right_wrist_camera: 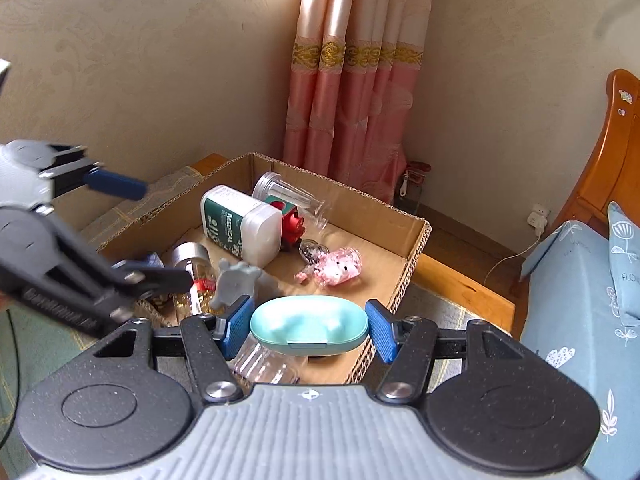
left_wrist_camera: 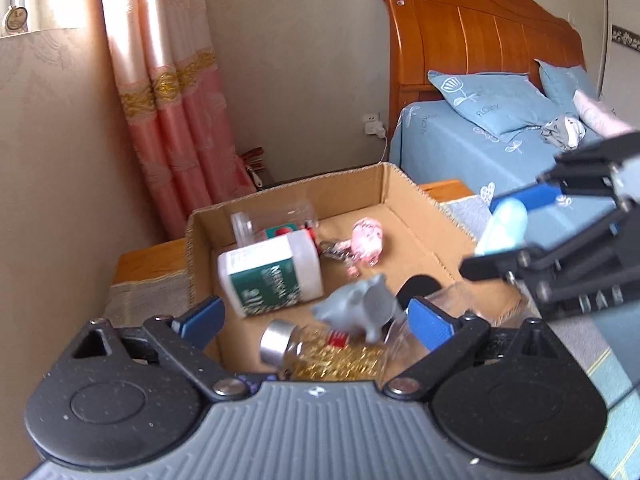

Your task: Organize rigid objects

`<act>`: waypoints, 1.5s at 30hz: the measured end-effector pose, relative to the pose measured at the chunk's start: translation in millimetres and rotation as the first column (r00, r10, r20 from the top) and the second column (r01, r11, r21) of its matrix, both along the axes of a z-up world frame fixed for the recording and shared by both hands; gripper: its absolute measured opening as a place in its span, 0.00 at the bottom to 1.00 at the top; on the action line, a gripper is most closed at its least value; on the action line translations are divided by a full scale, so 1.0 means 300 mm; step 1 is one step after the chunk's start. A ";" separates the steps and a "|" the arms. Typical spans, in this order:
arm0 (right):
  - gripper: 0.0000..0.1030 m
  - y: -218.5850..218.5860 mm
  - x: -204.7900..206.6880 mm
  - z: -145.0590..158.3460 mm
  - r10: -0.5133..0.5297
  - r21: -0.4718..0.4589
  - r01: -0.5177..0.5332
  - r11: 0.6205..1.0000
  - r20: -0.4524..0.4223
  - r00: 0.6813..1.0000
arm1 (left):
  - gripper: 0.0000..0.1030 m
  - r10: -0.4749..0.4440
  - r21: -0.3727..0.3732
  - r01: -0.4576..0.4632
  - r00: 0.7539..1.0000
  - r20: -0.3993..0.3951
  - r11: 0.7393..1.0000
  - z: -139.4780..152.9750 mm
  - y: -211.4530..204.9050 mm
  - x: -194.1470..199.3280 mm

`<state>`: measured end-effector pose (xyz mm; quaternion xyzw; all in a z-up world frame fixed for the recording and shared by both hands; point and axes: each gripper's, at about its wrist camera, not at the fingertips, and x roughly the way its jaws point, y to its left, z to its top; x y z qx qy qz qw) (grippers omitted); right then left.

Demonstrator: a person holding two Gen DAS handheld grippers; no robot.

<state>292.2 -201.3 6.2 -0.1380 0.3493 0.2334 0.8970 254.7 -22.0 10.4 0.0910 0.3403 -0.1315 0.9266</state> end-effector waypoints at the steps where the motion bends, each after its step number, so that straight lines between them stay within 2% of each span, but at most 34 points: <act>1: 0.64 0.002 0.015 0.002 0.003 0.017 -0.002 1.000 -0.013 1.000 | 0.95 0.012 0.009 -0.012 1.000 0.008 1.000 0.003 0.011 -0.012; 4: 0.64 0.012 0.069 0.003 -0.010 0.017 0.011 1.000 -0.025 1.000 | 0.95 0.048 0.023 -0.049 0.999 0.018 0.999 0.015 0.041 -0.038; 11: 0.64 0.056 0.215 -0.025 -0.044 -0.017 0.043 0.999 -0.070 0.997 | 0.99 0.066 -0.037 -0.063 0.995 0.076 0.997 0.034 0.083 -0.115; 19: 0.66 0.080 0.314 -0.094 -0.092 -0.034 0.088 0.996 -0.134 0.987 | 0.99 0.056 -0.027 -0.055 0.996 0.071 0.998 0.021 0.070 -0.182; 20: 0.69 0.080 0.320 -0.097 -0.099 -0.033 0.095 0.995 -0.136 0.986 | 0.99 0.054 -0.029 -0.052 0.996 0.069 0.998 0.020 0.069 -0.187; 22: 0.96 0.079 0.321 -0.097 -0.117 -0.036 0.113 0.993 -0.141 0.983 | 0.99 0.046 -0.035 -0.044 0.996 0.074 0.998 0.020 0.070 -0.200; 23: 1.00 0.078 0.310 -0.088 -0.121 -0.033 0.117 0.993 -0.127 0.985 | 0.99 0.047 -0.039 -0.044 0.996 0.079 0.998 0.023 0.071 -0.207; 26: 1.00 0.074 0.268 -0.047 -0.119 -0.026 0.117 0.993 -0.093 0.989 | 0.99 0.050 -0.052 -0.046 0.995 0.089 0.998 0.036 0.076 -0.223; 30: 1.00 0.062 0.197 0.017 -0.170 -0.027 0.169 0.985 -0.079 0.982 | 0.99 0.072 -0.073 -0.065 0.992 0.104 0.995 0.062 0.086 -0.255; 35: 1.00 0.039 0.015 0.080 -0.273 -0.061 0.271 0.961 -0.037 0.961 | 0.99 0.165 -0.056 -0.161 0.982 0.096 0.985 0.080 0.100 -0.291; 39: 1.00 0.028 -0.172 0.085 -0.353 -0.048 0.351 0.935 -0.017 0.936 | 0.99 0.252 -0.038 -0.250 0.967 0.050 0.968 0.074 0.115 -0.307; 42: 1.00 0.020 -0.302 0.071 -0.403 0.022 0.403 0.915 -0.019 0.915 | 0.99 0.253 -0.053 -0.252 0.967 0.019 0.966 0.060 0.119 -0.331; 45: 1.00 0.046 -0.388 0.042 -0.436 0.037 0.437 0.899 -0.022 0.900 | 0.99 0.260 -0.048 -0.260 0.966 -0.014 0.964 0.048 0.111 -0.356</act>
